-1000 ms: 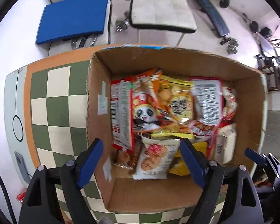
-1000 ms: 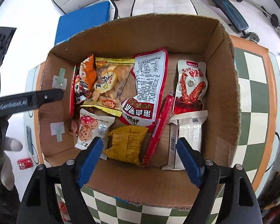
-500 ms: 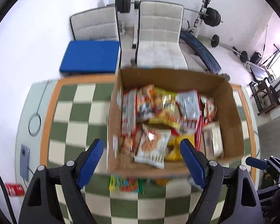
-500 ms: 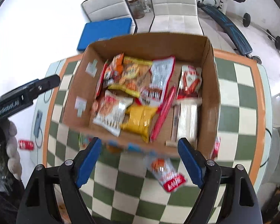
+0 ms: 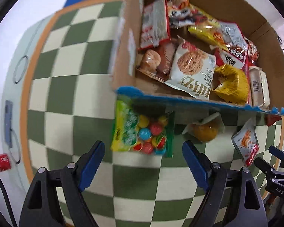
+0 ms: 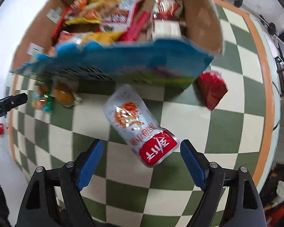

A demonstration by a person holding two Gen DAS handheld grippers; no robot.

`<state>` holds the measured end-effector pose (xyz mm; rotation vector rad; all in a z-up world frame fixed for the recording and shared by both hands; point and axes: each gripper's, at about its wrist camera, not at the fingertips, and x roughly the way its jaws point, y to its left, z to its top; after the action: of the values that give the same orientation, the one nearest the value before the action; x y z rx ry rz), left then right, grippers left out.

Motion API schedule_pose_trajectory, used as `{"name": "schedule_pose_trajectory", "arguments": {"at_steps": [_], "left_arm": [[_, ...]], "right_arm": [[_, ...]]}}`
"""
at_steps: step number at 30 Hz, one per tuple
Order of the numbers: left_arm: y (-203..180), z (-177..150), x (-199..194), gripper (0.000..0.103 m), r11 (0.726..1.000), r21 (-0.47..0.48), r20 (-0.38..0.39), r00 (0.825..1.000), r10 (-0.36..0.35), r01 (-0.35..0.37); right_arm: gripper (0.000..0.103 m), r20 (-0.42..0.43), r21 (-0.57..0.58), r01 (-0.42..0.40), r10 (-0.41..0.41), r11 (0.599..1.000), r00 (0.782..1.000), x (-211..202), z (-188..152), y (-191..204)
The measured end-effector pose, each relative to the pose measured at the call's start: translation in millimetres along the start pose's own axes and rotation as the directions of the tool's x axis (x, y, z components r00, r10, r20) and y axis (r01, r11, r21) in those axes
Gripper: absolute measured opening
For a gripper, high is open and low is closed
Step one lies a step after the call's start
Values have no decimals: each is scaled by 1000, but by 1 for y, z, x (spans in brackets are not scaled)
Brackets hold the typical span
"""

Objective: Organize snacks
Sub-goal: 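Grasp the green candy bag with left tool while right tool grasps the spicy strip pouch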

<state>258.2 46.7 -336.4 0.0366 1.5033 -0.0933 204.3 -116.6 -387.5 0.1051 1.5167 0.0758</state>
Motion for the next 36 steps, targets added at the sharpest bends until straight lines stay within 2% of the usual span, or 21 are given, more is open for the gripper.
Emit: {"name": "schedule_pose_trajectory", "arguments": {"at_steps": [6, 11, 14, 15, 18, 22, 26, 28, 31, 34, 36], "left_arm": [[-11, 10, 40, 84, 998, 62, -92, 996, 14, -8], [-20, 10, 55, 84, 990, 110, -97, 990, 98, -87], [-16, 9, 51, 82, 995, 75, -77, 995, 67, -61], [-15, 8, 49, 77, 996, 67, -71, 996, 63, -58], [-10, 5, 46, 75, 997, 63, -64, 997, 39, -35], [-11, -16, 46, 74, 997, 68, -73, 996, 46, -41], [-18, -42, 47, 74, 997, 70, -100, 994, 31, -24], [-20, -54, 48, 74, 997, 72, -100, 994, 43, -36], [-21, -62, 49, 74, 997, 64, -92, 994, 55, -49], [-22, -62, 49, 74, 999, 32, -99, 994, 41, -38], [-20, -61, 49, 74, 1000, 13, -101, 994, 30, -29]], "right_arm": [[86, -15, 33, -14, 14, 999, 1000, 21, 1, -9], [86, -20, 18, -7, 7, 1000, 1000, 30, 6, -13], [86, -20, 6, -22, 22, 1000, 1000, 37, 9, -14], [86, -29, 1, -26, 26, 1000, 999, 42, 9, -14], [86, -57, 9, -12, 13, 1000, 998, 54, 7, -13], [83, -83, 10, -16, 17, 1000, 996, 58, -1, -3], [83, -167, 63, -114, 123, 992, 978, 61, -21, -1], [83, -157, 94, -125, 139, 988, 978, 58, -23, -7], [84, -93, 120, -54, 66, 991, 993, 53, -19, -13], [84, -86, 130, -28, 39, 991, 996, 59, -4, -15], [85, -91, 97, 30, -21, 995, 996, 66, 5, -4]]}}
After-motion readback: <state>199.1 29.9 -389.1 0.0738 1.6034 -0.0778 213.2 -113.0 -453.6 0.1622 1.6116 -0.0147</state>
